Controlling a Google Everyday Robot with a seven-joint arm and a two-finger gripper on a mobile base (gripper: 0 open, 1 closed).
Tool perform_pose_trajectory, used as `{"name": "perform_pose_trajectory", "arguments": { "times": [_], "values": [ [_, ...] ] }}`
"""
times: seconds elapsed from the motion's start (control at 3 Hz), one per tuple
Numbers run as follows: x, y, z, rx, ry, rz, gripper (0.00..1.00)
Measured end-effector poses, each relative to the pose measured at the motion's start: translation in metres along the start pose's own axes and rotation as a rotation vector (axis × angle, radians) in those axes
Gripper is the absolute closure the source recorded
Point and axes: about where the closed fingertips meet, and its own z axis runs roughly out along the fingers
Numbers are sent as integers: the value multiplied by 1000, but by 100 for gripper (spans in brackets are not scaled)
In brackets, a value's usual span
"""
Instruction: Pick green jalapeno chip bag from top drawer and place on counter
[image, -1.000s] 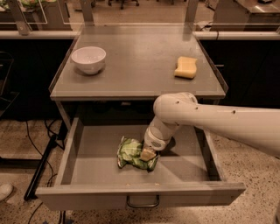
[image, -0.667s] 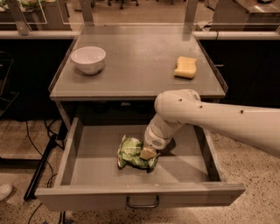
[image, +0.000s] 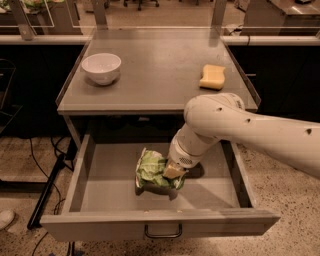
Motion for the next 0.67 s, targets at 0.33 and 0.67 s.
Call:
{"name": "perform_pose_trajectory", "arguments": {
  "times": [0.33, 0.67],
  "values": [
    [-2, -4, 1, -7, -7, 1, 100],
    [-4, -15, -28, 15, 17, 16, 100]
  ]
}}
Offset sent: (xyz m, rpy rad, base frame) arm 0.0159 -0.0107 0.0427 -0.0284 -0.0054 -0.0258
